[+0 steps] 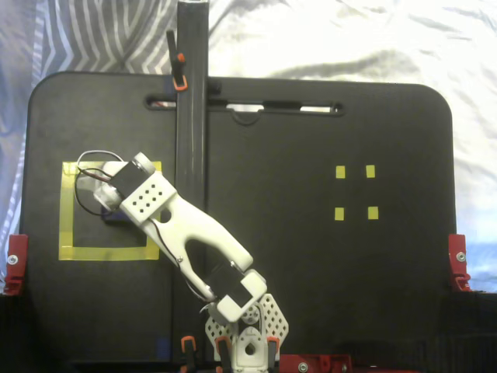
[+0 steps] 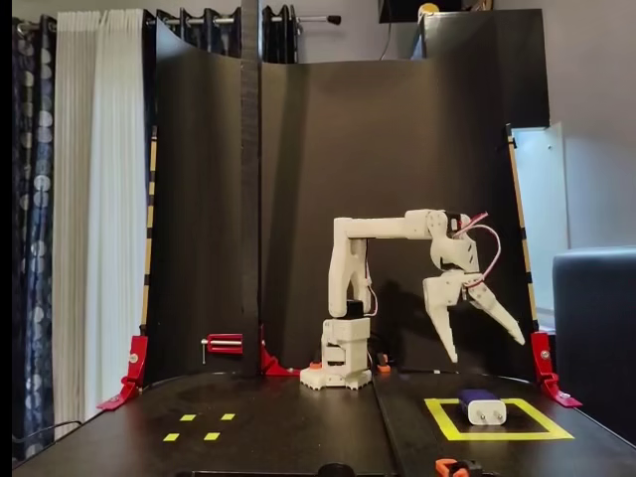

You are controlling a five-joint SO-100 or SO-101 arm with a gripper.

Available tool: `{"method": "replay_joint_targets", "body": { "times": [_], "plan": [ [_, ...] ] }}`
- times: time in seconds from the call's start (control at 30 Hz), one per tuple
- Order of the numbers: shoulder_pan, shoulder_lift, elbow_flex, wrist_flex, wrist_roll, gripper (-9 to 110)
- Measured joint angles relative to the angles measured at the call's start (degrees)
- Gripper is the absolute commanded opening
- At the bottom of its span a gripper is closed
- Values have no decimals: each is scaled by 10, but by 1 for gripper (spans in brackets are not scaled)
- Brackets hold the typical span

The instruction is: Grasp a block and put it in the designated area.

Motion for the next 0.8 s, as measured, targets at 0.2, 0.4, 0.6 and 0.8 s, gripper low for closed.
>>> {"method": "replay_joint_targets", "body": {
  "times": [0.2, 0.4, 0.6, 0.8],
  "plan": [
    [15, 18, 0, 0, 9, 0],
    [41, 33, 0, 0, 9, 0],
    [94, 60, 0, -30, 15, 0],
    [185, 103, 0, -88, 51, 0]
  ]
}}
